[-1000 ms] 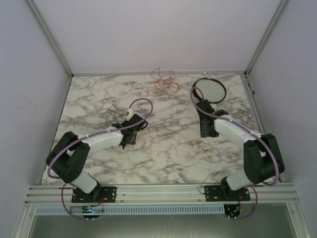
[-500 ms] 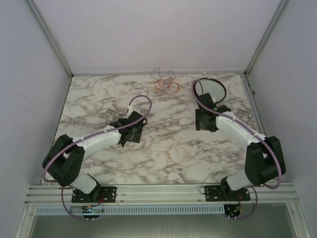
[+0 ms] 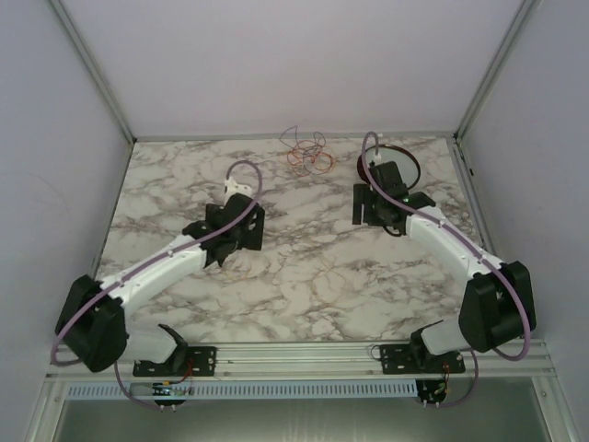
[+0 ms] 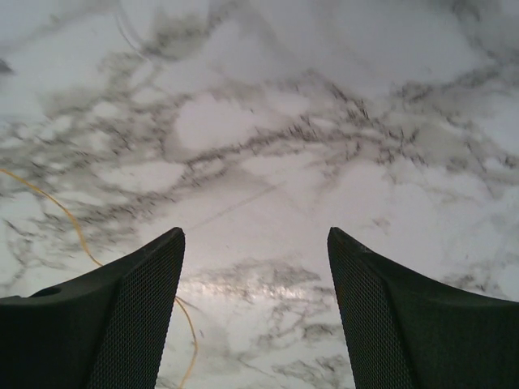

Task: Zip-tie the wires
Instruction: Straighten the cable at the center of the board, then untie the cable at the center of the board.

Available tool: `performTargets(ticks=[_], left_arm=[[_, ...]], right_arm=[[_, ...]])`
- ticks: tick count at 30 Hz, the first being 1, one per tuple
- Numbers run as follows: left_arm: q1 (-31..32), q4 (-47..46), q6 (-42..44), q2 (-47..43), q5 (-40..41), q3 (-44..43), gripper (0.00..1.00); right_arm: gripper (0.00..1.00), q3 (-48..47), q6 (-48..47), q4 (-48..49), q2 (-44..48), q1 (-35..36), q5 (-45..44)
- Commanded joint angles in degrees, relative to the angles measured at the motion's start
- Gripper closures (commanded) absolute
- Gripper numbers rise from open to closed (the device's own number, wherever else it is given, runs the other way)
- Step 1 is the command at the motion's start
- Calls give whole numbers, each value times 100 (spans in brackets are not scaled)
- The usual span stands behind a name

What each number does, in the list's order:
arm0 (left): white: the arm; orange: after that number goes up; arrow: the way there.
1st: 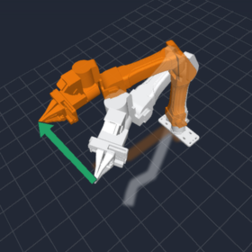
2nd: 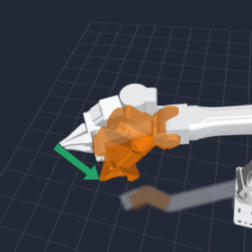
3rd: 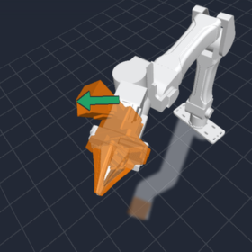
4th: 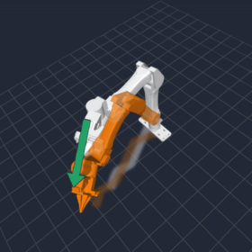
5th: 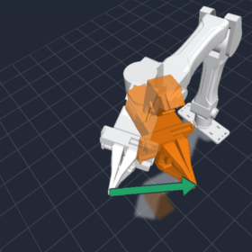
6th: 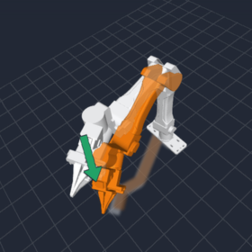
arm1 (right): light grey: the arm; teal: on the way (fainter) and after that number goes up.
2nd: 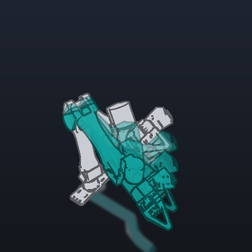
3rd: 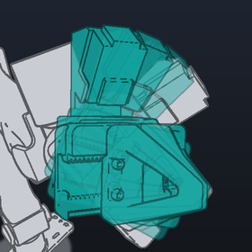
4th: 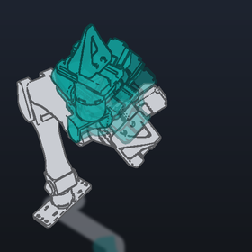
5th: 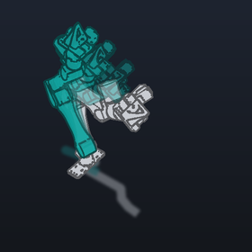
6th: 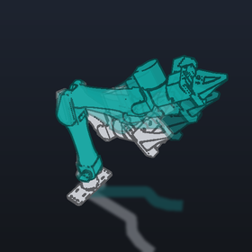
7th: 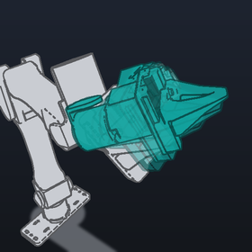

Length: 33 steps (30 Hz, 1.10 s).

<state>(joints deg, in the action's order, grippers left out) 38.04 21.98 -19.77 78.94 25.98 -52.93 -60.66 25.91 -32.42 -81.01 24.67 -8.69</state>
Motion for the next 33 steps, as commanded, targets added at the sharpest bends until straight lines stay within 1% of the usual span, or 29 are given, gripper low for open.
performTargets(ticks=[1, 6, 9, 13, 20, 29, 32, 33], left_arm=[[-121, -35, -209, -768, 64, -169, 0], [-174, -526, -759, -1705, -27, 240, 0], [-174, -651, -1087, -2088, -130, 428, 0], [-174, -673, -1229, -2410, -349, 575, 0], [-174, -455, -1229, -2497, -368, 588, 0], [-174, -527, -1283, -2468, -503, 621, 0], [-174, -559, -1292, -2456, -533, 631, 0], [-173, -577, -1292, -2461, -553, 633, 0]], right_arm=[[29, -658, -58, 892, -263, -26, 189], [29, -1471, -260, 1469, -1314, -33, 706], [32, -2179, -486, 1520, -2151, -38, 868], [38, -3009, -708, 1478, -3095, -19, 863], [41, -4043, -1198, 1349, -4368, 89, 818], [43, -5052, -1352, 1345, -5416, 203, 931], [46, -5279, -1352, 1343, -5636, 214, 930], [49, -5328, -1352, 1344, -5684, 215, 928]])
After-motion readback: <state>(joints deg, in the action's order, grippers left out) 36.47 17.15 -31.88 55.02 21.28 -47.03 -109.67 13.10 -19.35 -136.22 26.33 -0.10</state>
